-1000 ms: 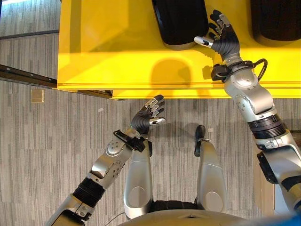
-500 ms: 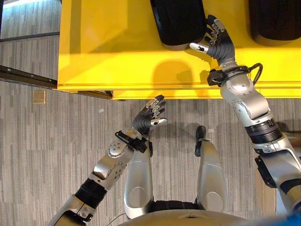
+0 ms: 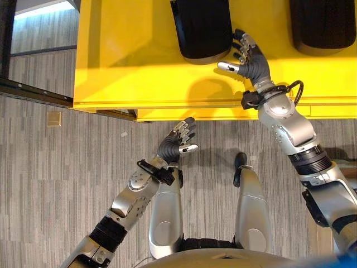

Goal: Move parts from the plastic box to the shelf.

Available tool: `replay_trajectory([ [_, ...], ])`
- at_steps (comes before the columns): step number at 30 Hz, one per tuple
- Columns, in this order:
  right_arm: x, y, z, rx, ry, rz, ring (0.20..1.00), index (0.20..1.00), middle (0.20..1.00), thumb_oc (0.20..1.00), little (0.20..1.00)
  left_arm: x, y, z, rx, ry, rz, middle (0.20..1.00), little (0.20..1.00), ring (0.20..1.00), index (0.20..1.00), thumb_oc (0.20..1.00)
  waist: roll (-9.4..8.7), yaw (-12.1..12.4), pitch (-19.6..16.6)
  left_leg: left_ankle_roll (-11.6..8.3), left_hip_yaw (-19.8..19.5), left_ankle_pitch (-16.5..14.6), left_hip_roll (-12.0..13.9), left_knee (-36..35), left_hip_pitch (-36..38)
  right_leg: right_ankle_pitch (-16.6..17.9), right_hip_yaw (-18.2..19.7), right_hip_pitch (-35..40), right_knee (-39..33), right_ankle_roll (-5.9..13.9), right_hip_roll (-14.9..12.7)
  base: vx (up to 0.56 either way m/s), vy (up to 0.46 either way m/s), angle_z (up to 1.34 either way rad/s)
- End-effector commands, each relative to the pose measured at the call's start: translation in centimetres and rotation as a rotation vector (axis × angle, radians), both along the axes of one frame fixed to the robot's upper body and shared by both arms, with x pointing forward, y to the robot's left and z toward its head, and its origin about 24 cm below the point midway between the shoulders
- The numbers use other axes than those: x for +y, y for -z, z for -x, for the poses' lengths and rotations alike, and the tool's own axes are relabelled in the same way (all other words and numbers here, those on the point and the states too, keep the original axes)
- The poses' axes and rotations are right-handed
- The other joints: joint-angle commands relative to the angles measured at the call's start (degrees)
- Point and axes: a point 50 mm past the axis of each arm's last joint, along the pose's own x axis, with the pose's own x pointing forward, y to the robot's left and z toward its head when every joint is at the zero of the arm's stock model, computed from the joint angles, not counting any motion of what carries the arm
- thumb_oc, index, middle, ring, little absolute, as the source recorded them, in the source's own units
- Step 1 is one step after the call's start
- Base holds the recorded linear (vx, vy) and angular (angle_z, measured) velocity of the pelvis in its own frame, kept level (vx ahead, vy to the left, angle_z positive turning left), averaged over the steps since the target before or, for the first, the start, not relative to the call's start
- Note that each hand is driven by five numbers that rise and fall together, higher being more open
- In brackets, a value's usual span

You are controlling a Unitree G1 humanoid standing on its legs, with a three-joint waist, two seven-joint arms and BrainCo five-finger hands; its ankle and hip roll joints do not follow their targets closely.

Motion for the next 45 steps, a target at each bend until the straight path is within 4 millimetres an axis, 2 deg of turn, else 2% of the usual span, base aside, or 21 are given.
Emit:
replay_trajectory([
  [1,3.0,4.7,1.0,0.174,-0.168,0.049,1.000,1.000,1.000,1.000,1.000,-0.8,-1.9,0.9,-0.112,0.043,0.050,1.000,1.000,1.000,1.000,1.000,-0.07,1.05,-0.26,3.34,6.63,-6.03,-0.40,5.41,0.62,0.82,-2.40,3.06,-2.15,-1.61,1.11,0.00,0.000,0.00],
  [8,3.4,4.9,1.2,0.166,-0.121,0.035,1.000,1.000,1.000,1.000,1.000,-0.7,-1.8,0.9,-0.113,0.038,0.052,1.000,1.000,1.000,1.000,1.000,0.19,1.10,-0.26,3.32,6.53,-5.88,-0.49,5.23,0.62,0.81,-2.50,2.97,-2.02,-1.61,1.01,0.00,0.005,0.00],
  [9,2.4,4.3,1.0,0.089,0.019,-0.034,1.000,1.000,1.000,1.000,1.000,-0.8,-1.8,0.9,-0.116,0.034,0.054,1.000,1.000,1.000,1.000,1.000,0.24,0.94,-0.26,3.43,6.71,-5.90,-0.50,4.99,0.72,0.86,-2.46,2.93,-2.20,-1.65,0.99,0.00,0.000,0.00],
  [10,2.3,4.3,0.9,0.086,0.026,-0.037,1.000,1.000,1.000,1.000,1.000,-0.8,-1.8,0.9,-0.116,0.033,0.055,1.000,1.000,1.000,1.000,1.000,0.24,0.91,-0.26,3.44,6.71,-5.92,-0.49,5.00,0.72,0.86,-2.43,2.92,-2.19,-1.66,1.00,-0.02,0.034,0.01],
  [11,1.5,3.7,0.8,0.030,0.078,-0.072,1.000,1.000,1.000,1.000,1.000,-0.8,-1.8,0.9,-0.116,0.023,0.061,1.000,1.000,1.000,1.000,1.000,0.25,0.72,-0.26,3.48,6.72,-5.99,-0.47,5.12,0.53,0.84,-2.30,2.69,-2.01,-1.69,1.09,-0.09,0.016,0.01],
  [12,1.1,3.1,0.8,-0.003,0.101,-0.089,1.000,1.000,1.000,1.000,1.000,-0.8,-2.0,0.7,-0.127,0.017,0.064,1.000,1.000,1.000,1.000,1.000,0.26,0.61,-0.26,3.78,6.89,-4.51,-0.31,4.72,-0.74,2.26,-2.46,1.40,-2.40,-2.10,1.26,-0.09,0.020,0.02],
  [14,-0.2,1.6,1.1,-0.137,0.166,-0.117,1.000,1.000,1.000,1.000,1.000,-0.8,-2.1,0.5,-0.129,-0.003,0.066,1.000,1.000,1.000,1.000,1.000,0.07,0.04,-0.26,3.85,7.00,-4.73,-0.25,4.89,-0.68,2.13,-2.19,1.30,-2.12,-2.06,1.42,-0.04,0.025,0.01],
  [15,-0.9,0.4,1.8,-0.234,0.225,-0.135,1.000,1.000,1.000,1.000,1.000,-0.9,-2.1,0.5,-0.132,-0.015,0.072,1.000,1.000,1.000,1.000,1.000,-0.02,-0.46,-0.26,3.84,7.04,-4.83,-0.20,4.88,-0.56,2.05,-2.07,1.24,-1.92,-2.02,1.46,-0.01,0.074,-0.01],
  [17,-3.8,-4.1,4.9,-0.501,0.408,-0.298,1.000,1.000,1.000,1.000,1.000,-1.2,-2.0,0.6,-0.127,-0.070,0.120,1.000,1.000,1.000,1.000,1.000,0.36,-2.67,-0.26,3.71,7.80,-5.09,-0.27,4.34,0.55,1.27,-0.56,1.36,-1.23,-2.57,2.05,-0.02,0.174,-0.10],
  [18,-4.5,-5.2,6.2,-0.570,0.390,-0.359,1.000,1.000,1.000,1.000,1.000,-1.2,-1.9,0.7,-0.119,-0.083,0.127,1.000,1.000,1.000,1.000,1.000,0.43,-3.45,-0.26,3.59,8.08,-5.27,-0.20,4.31,1.03,1.02,-0.16,1.49,-0.96,-2.70,2.13,-0.02,0.150,-0.31],
  [23,-3.6,-5.9,8.3,-0.639,0.274,-0.307,1.000,1.000,1.000,1.000,1.000,-0.7,-1.7,0.9,-0.116,-0.135,0.143,1.000,1.000,1.000,1.000,1.000,0.33,-4.39,-0.26,3.29,8.53,-5.25,-0.19,3.35,2.71,1.19,0.31,2.45,-1.82,-2.74,2.23,-0.03,0.035,-0.18],
  [27,-2.1,-5.1,9.6,-0.634,0.146,-0.230,1.000,1.000,1.000,1.000,1.000,0.2,-1.8,1.0,-0.139,-0.204,0.163,1.000,1.000,1.000,1.000,1.000,0.13,-4.97,-0.26,3.07,8.79,-5.04,-0.15,2.06,4.47,1.35,0.66,3.53,-2.75,-2.64,2.36,-0.06,0.054,-0.03],
  [30,-1.5,-2.8,10.5,-0.545,0.051,-0.141,1.000,1.000,1.000,1.000,1.000,1.2,-1.4,1.5,-0.132,-0.246,0.160,1.000,1.000,1.000,1.000,1.000,-0.24,-5.43,-0.26,2.95,9.12,-4.37,-0.01,0.04,7.04,2.30,0.75,5.81,-5.32,-2.27,2.28,-0.09,0.095,-0.01],
  [31,-1.5,-2.5,10.5,-0.533,0.035,-0.128,1.000,1.000,1.000,1.000,1.000,1.3,-1.4,1.5,-0.132,-0.243,0.154,1.000,1.000,1.000,1.000,1.000,-0.25,-5.47,-0.26,3.00,9.24,-4.08,0.06,-0.35,7.23,2.79,0.78,5.93,-5.93,-2.26,2.39,-0.10,0.116,-0.03],
  [35,-4.1,1.3,11.4,-0.389,0.023,-0.002,1.000,1.000,1.000,1.000,1.000,2.1,0.5,2.5,-0.061,-0.169,0.094,1.000,1.000,1.000,1.000,1.000,-1.47,-6.86,-0.26,2.88,10.85,-4.05,0.90,-2.13,10.10,5.26,0.20,8.95,-11.30,-0.73,1.72,-0.11,0.163,-0.04],
  [37,-5.9,1.9,11.5,-0.361,0.057,0.036,1.000,1.000,1.000,1.000,1.000,2.3,1.1,3.0,-0.053,-0.133,0.011,1.000,1.000,1.000,1.000,1.000,-2.29,-7.61,-0.26,2.95,11.83,-4.48,1.17,-2.45,10.92,6.74,-0.08,10.18,-14.26,0.09,1.30,-0.12,0.166,-0.06],
  [38,-6.1,1.9,11.6,-0.361,0.062,0.041,1.000,1.000,1.000,1.000,1.000,2.3,1.2,3.1,-0.050,-0.130,0.003,1.000,1.000,1.000,1.000,1.000,-2.34,-7.63,-0.26,2.95,11.92,-4.52,1.20,-2.50,11.03,6.88,-0.11,10.34,-14.54,0.17,1.29,-0.12,0.174,-0.18],
  [41,-8.3,2.7,11.6,-0.281,0.154,0.055,1.000,1.000,1.000,1.000,1.000,2.6,2.8,3.4,0.014,-0.127,-0.152,1.000,1.000,1.000,1.000,1.000,-3.69,-9.25,-0.26,3.11,13.89,-5.79,0.64,-2.37,12.26,9.95,0.37,12.12,-19.47,2.11,0.39,-0.10,0.215,-0.26],
  [43,-9.6,3.6,11.8,-0.222,0.181,0.053,1.000,1.000,1.000,1.000,1.000,2.7,3.4,3.3,0.029,-0.119,-0.180,1.000,1.000,1.000,1.000,1.000,-5.40,-10.99,-0.53,4.02,16.74,-7.61,-0.06,-2.21,14.05,15.03,1.24,13.80,-26.38,4.73,-0.80,-0.02,0.265,-0.35],
  [44,-9.8,4.1,12.0,-0.202,0.161,0.051,1.000,1.000,1.000,1.000,1.000,2.8,3.6,3.5,0.035,-0.141,-0.179,1.000,1.000,1.000,1.000,1.000,-6.04,-11.33,-1.16,4.01,20.00,-10.04,0.22,-2.93,16.64,18.21,-2.42,14.95,-30.73,7.48,-2.30,0.02,0.256,-0.34],
  [45,-9.9,4.3,12.1,-0.200,0.154,0.055,1.000,1.000,1.000,1.000,1.000,2.8,3.6,3.6,0.038,-0.136,-0.182,1.000,1.000,1.000,1.000,1.000,-6.18,-11.22,-1.19,4.06,21.06,-10.40,0.42,-3.11,17.28,18.99,-3.50,15.23,-31.48,7.91,-2.56,-0.02,0.262,-1.03],
])
